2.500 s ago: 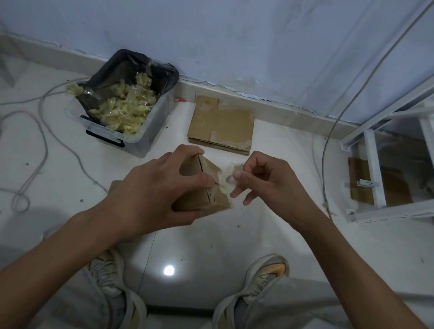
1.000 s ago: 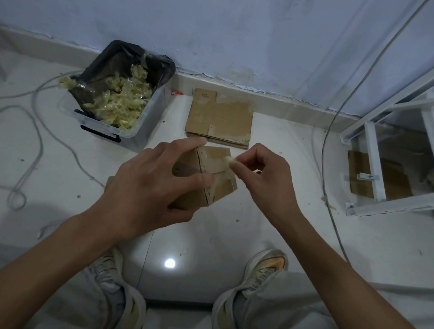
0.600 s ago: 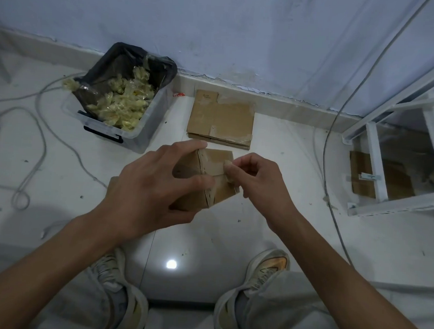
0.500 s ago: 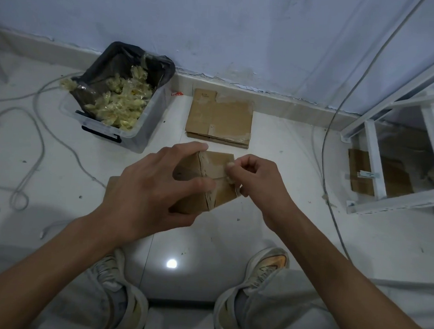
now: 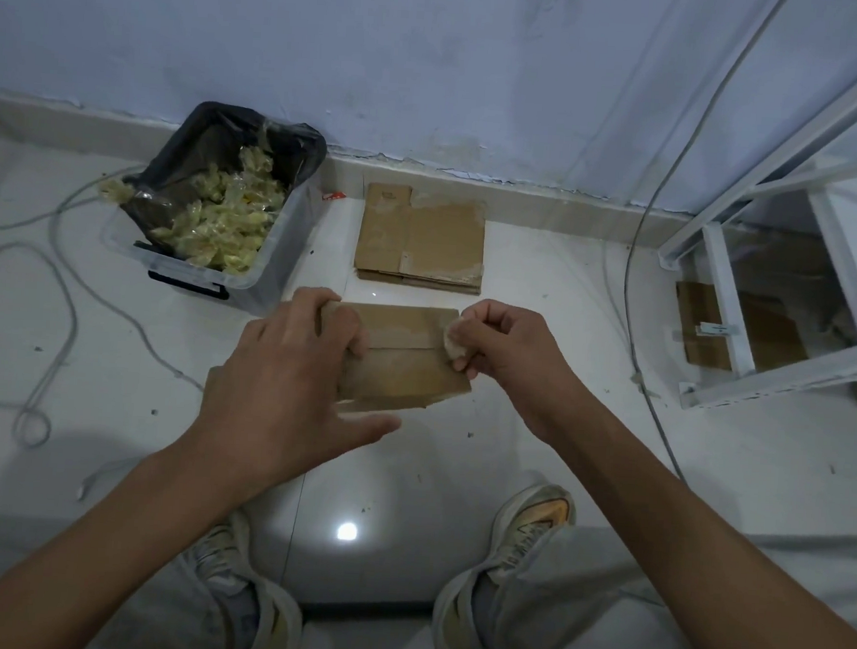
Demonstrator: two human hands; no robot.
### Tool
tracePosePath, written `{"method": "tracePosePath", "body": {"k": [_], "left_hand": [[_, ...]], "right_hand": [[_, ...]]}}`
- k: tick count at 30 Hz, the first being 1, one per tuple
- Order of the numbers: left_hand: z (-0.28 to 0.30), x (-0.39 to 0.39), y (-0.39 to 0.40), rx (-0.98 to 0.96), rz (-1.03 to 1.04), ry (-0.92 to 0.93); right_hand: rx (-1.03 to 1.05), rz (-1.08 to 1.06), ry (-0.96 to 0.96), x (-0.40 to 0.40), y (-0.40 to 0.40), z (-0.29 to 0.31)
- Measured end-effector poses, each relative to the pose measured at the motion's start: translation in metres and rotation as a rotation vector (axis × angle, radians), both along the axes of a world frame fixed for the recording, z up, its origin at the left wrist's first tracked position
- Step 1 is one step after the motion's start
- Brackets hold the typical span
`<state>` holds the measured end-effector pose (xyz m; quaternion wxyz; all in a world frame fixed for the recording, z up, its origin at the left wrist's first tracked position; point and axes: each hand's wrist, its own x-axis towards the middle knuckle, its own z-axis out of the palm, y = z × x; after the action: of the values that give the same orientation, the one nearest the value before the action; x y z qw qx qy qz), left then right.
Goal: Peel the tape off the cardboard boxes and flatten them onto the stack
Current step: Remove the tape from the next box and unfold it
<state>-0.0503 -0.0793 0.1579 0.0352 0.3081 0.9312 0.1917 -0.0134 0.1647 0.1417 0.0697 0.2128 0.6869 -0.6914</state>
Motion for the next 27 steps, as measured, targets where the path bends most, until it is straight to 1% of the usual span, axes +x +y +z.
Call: {"method": "tracePosePath", "body": {"k": [3, 5, 7, 10, 12, 14, 17, 20, 22, 25, 26, 27], "left_hand": [[-0.004, -0.003, 0.000, -0.104, 0.032, 0.009], [-0.007, -0.004, 0.003, -0.200, -0.027, 0.042], [-0.008, -0.001, 0.005, -0.251, -0.067, 0.000], [-0.007, 0.000, 0.003, -0.168, -0.045, -0.194], [-0.009, -0.001, -0.001, -0.157, -0.096, -0.266], [-0.008, -0.002, -0.003, -0.122, -0.102, -0.338], [-0.007, -0.006, -0.003, -0.029, -0.078, -0.368], [-0.007, -0.012, 0.000, -0.023, -0.169, -0.415], [-0.010, -0.013, 0.003, 0.036, -0.179, -0.383], [-0.011, -0.009, 0.011, 0.102, -0.147, -0.240], [-0.012, -0.008, 0.012, 0.117, -0.157, -0.208], [-0.011, -0.006, 0.013, 0.113, -0.174, -0.161]], "right_hand": [[-0.038, 0.078, -0.025, 0.000, -0.005, -0.002], [-0.068, 0.138, -0.028, 0.001, -0.008, -0.003], [-0.109, 0.200, -0.044, 0.003, -0.011, -0.003], [-0.168, 0.285, -0.051, 0.004, -0.013, 0.003], [-0.135, 0.338, -0.025, 0.005, -0.015, 0.007], [-0.068, 0.342, 0.021, 0.006, -0.019, 0.010], [-0.020, 0.325, 0.085, 0.005, -0.021, 0.015], [0.047, 0.432, 0.117, 0.003, -0.017, 0.023], [0.089, 0.474, 0.133, 0.003, -0.016, 0.024], [0.118, 0.450, 0.190, 0.005, -0.022, 0.024], [0.163, 0.415, 0.234, 0.006, -0.024, 0.022], [0.250, 0.378, 0.287, 0.006, -0.027, 0.019]]}}
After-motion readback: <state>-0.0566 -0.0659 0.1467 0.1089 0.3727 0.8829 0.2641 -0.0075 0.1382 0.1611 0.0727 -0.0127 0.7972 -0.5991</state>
